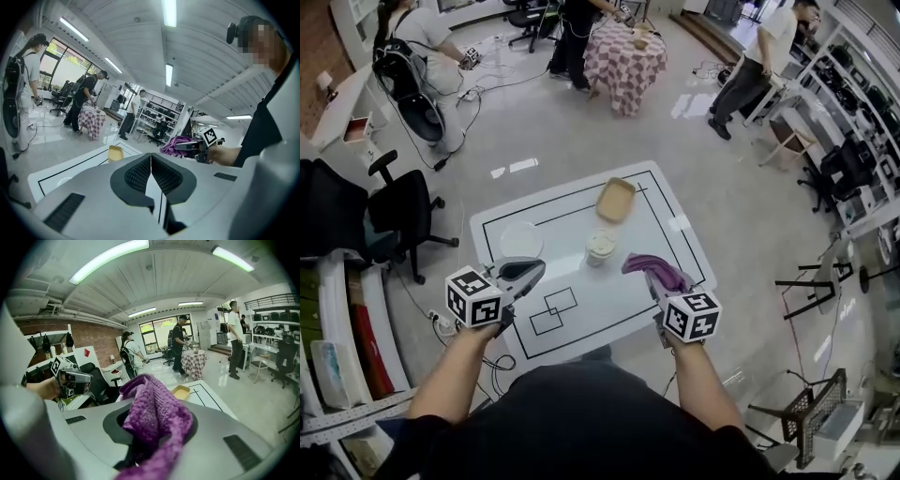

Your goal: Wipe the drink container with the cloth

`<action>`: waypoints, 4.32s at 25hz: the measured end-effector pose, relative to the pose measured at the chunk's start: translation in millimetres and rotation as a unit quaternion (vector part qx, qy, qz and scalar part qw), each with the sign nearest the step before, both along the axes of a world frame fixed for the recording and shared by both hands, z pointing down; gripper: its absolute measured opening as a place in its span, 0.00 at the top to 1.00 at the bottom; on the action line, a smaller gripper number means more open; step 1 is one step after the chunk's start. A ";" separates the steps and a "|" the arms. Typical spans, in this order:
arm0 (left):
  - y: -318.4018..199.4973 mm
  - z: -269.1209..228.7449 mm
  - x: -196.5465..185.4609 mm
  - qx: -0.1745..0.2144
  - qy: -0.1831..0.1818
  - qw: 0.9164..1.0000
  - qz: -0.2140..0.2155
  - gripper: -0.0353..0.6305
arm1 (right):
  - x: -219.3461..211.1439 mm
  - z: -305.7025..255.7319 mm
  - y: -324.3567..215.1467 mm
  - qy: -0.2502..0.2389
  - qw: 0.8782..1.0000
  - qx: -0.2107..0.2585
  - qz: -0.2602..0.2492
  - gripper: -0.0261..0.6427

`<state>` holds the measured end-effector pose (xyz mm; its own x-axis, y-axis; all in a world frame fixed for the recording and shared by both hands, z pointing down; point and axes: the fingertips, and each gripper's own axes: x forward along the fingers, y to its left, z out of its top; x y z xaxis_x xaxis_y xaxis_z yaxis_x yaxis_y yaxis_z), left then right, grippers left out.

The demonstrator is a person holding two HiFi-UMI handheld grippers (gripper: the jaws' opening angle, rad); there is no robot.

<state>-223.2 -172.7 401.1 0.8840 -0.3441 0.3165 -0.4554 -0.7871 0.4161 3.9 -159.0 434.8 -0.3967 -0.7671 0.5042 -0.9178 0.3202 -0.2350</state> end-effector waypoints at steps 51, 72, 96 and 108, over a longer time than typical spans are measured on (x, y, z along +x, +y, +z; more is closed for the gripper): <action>-125.0 217.5 201.4 0.197 -0.315 0.922 0.110 0.32 | -56.7 146.1 -146.9 0.115 0.926 -0.056 -0.354 0.84; -119.9 221.4 198.3 0.196 -0.334 0.912 0.136 0.32 | 10.9 158.6 -166.4 0.123 0.962 -0.063 -0.234 0.83; -116.9 203.1 208.5 0.101 -0.249 0.951 0.150 0.87 | -5.6 270.8 15.8 0.088 0.962 -0.149 -0.213 0.83; -114.3 207.1 212.1 0.073 -0.232 0.956 0.162 0.89 | -60.9 224.6 -53.0 0.071 0.967 -0.030 -0.244 0.84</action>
